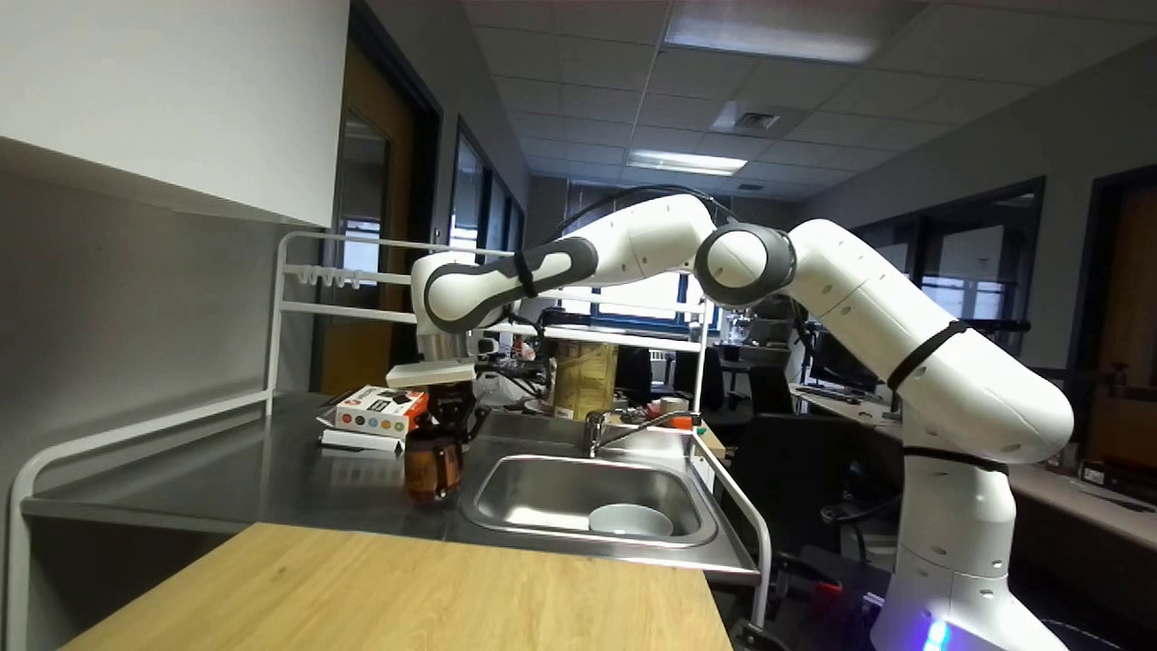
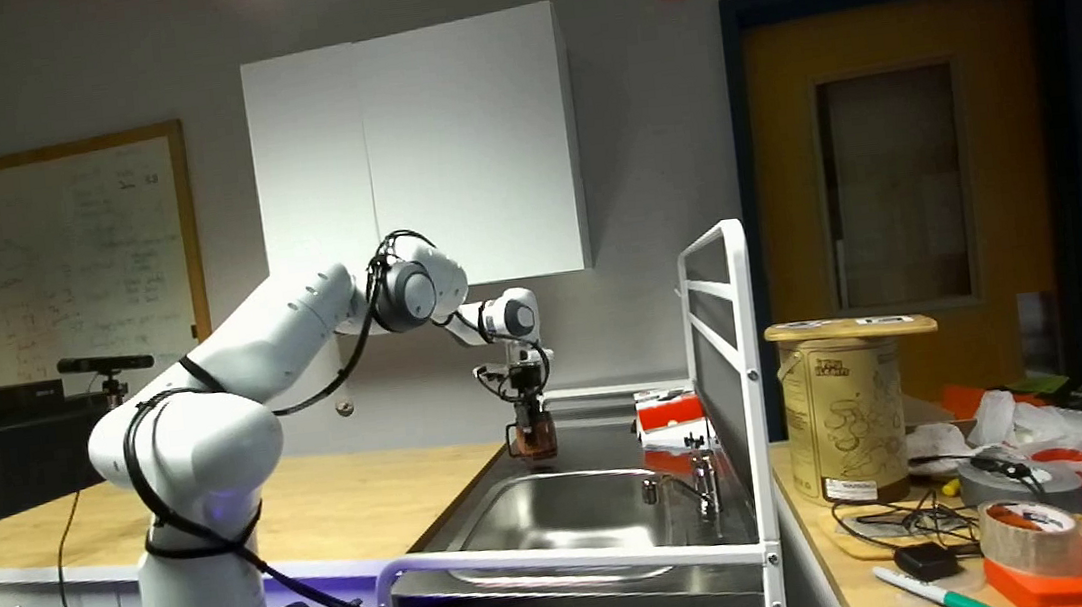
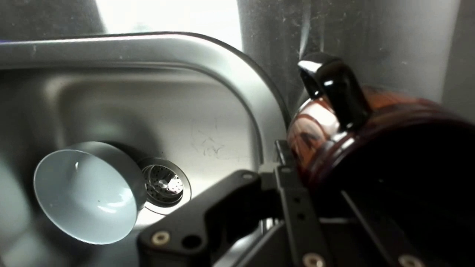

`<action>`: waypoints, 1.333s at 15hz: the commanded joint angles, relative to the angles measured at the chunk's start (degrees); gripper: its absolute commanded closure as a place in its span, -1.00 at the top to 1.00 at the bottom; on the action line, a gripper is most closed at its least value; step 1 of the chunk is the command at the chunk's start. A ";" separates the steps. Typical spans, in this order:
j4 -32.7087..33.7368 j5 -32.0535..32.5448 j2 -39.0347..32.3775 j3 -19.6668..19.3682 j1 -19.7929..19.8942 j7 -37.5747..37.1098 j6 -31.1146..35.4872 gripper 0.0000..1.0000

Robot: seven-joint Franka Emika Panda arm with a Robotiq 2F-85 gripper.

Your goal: Remove the cup from the sink basin and put it on the sink countertop

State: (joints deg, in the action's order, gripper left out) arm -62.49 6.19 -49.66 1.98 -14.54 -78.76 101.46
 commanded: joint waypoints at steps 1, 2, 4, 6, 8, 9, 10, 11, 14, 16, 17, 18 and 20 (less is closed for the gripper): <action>13.33 -0.97 -7.74 -0.62 -0.37 6.34 -6.75 -0.90; 15.63 -1.03 -9.41 -0.76 -0.41 7.63 -8.06 -0.91; 19.26 -0.89 -11.73 -1.34 -0.52 9.49 -10.69 -0.91; 21.43 -0.84 -13.28 -1.72 -0.60 10.77 -12.65 -0.91; 23.69 -0.81 -14.48 -1.98 -0.80 11.67 -14.30 -0.91; 24.86 -0.71 -15.03 -2.15 -0.94 12.01 -15.07 -0.90; 25.91 -0.62 -15.55 -2.30 -1.12 12.23 -15.81 -0.30; 26.64 -0.58 -15.88 -2.44 -1.22 12.46 -16.38 -0.29; 26.30 0.65 -16.06 -1.62 -1.07 12.63 -17.41 0.12; 25.92 0.79 -15.80 -1.68 -1.21 12.49 -17.80 0.43; 25.69 0.91 -15.54 -1.74 -1.28 12.30 -18.10 0.60; 25.25 1.06 -15.00 -1.84 -1.36 12.04 -18.41 0.72; 24.49 1.34 -13.81 -2.12 -1.64 10.66 -19.11 0.98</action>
State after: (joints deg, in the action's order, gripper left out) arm -39.20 6.92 -64.36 0.35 -15.44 -67.43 84.45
